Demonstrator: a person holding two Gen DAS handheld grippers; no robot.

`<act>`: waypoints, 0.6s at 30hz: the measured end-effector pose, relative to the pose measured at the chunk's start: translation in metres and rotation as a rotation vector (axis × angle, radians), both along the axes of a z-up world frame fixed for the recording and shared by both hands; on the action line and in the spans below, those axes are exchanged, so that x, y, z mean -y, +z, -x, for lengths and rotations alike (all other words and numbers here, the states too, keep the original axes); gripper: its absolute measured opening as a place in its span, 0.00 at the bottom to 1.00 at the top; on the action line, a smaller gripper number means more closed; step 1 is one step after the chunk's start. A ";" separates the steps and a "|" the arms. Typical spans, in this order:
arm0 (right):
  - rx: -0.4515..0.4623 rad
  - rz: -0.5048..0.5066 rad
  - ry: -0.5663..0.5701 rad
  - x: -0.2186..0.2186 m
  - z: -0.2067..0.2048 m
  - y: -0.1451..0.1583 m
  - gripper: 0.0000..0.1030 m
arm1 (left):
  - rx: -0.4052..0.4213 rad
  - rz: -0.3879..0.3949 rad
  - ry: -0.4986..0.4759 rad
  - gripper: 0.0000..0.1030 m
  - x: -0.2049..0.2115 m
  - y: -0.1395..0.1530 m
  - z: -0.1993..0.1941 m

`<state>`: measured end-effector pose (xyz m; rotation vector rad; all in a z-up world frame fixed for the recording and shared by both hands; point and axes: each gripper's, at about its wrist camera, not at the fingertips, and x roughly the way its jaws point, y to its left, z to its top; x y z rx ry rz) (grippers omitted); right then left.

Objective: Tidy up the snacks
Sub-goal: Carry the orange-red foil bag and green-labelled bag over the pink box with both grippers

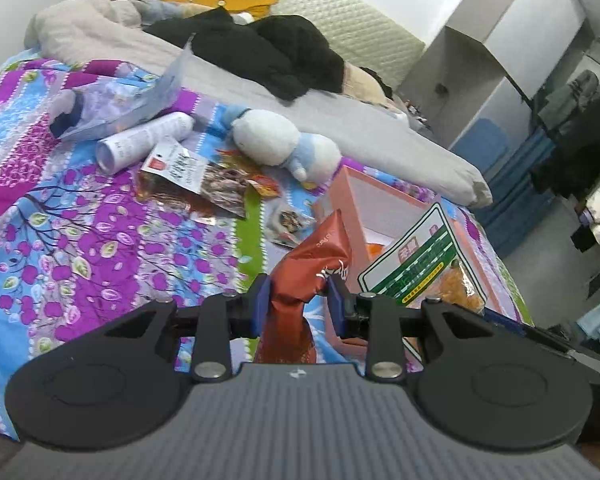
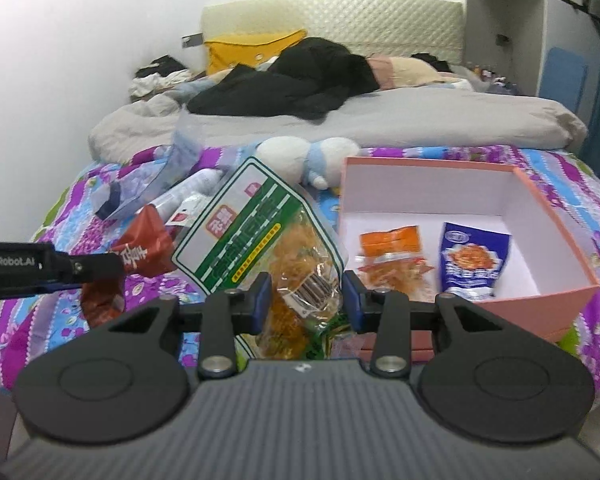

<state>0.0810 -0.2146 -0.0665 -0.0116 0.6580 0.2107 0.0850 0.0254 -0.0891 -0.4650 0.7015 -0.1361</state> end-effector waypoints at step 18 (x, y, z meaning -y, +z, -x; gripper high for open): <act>-0.007 -0.010 -0.157 0.071 -0.014 0.006 0.39 | 0.025 0.002 -0.156 0.34 0.081 0.017 -0.055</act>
